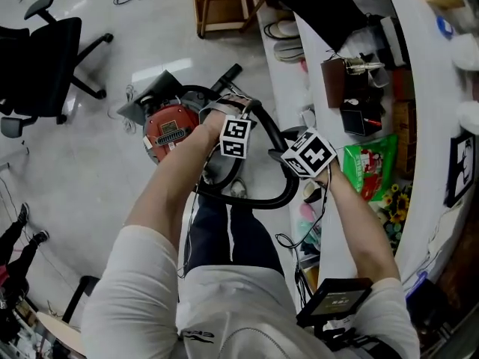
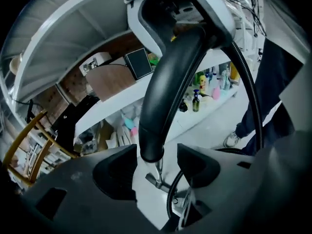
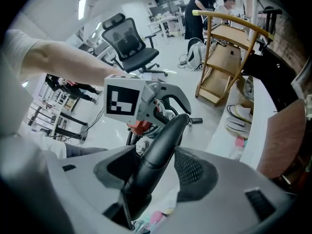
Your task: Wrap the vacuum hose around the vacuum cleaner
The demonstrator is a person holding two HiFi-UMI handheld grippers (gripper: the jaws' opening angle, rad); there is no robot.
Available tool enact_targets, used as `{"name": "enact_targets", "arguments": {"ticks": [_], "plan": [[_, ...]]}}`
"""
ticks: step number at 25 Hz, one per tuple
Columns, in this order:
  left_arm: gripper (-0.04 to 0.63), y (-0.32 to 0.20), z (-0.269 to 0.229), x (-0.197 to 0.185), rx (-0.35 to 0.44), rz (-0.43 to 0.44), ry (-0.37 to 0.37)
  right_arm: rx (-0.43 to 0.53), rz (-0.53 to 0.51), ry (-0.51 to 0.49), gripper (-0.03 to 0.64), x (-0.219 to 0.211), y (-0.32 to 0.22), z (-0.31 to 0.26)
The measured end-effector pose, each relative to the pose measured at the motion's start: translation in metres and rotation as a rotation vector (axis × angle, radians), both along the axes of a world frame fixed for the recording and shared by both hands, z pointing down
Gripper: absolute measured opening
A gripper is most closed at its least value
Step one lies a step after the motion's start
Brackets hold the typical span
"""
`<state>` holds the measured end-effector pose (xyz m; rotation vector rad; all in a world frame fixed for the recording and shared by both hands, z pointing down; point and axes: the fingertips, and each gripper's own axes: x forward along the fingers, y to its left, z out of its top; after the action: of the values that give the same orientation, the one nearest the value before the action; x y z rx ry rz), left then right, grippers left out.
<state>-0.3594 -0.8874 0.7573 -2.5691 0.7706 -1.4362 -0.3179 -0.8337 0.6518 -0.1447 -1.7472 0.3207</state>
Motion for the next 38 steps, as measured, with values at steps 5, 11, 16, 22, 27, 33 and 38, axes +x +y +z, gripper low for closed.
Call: {"name": "enact_targets", "arguments": {"ticks": [5,11,16,22,27,33,38], "plan": [[0.232,-0.019,0.021,0.016,0.016,0.063,-0.022,-0.002,-0.020,-0.005,0.247,-0.003,0.001,0.001],[0.156,-0.024,0.023,0.025,0.033,0.050,-0.007,0.051,-0.099,0.011,0.247,0.010,0.005,0.006],[0.155,-0.031,0.012,0.003,0.057,0.002,-0.009,0.085,-0.157,-0.055,0.247,-0.005,-0.003,-0.004],[0.153,-0.043,-0.004,-0.046,0.098,-0.064,-0.073,0.166,-0.252,-0.105,0.247,-0.035,-0.015,-0.008],[0.153,-0.039,-0.012,-0.099,0.109,-0.132,-0.132,0.249,-0.406,-0.134,0.244,-0.064,-0.026,0.000],[0.153,-0.013,-0.014,-0.167,0.066,-0.228,-0.164,0.263,-0.538,-0.196,0.238,-0.120,-0.019,0.003],[0.153,0.003,-0.018,-0.220,0.057,-0.356,-0.170,0.229,-0.610,-0.296,0.238,-0.173,0.001,-0.010]]}}
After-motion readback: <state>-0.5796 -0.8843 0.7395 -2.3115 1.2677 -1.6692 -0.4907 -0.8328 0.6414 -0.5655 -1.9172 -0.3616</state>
